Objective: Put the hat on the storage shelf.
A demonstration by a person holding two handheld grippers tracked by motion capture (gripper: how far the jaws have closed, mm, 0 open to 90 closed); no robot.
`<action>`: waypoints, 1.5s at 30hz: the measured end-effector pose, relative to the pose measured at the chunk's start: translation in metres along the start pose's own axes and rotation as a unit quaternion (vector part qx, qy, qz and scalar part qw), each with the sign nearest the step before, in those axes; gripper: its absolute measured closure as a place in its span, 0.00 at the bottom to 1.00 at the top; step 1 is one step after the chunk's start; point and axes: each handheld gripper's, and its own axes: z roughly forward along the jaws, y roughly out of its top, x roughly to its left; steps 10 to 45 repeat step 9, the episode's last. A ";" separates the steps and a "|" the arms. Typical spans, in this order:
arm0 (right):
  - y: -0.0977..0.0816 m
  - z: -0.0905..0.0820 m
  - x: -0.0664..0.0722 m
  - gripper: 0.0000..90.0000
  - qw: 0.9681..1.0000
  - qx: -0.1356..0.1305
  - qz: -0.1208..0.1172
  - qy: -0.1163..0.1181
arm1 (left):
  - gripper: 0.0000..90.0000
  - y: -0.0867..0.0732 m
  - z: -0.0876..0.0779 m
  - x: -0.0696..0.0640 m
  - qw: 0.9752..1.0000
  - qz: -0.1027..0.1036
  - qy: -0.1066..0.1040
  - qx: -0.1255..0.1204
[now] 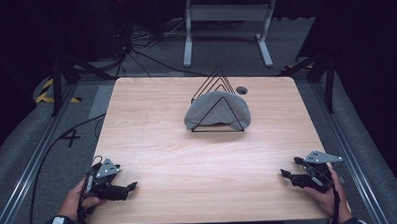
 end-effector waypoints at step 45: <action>0.000 0.000 0.000 0.28 1.000 0.000 0.001 -0.001 | 0.09 0.000 0.001 0.000 1.000 0.001 0.002 -0.002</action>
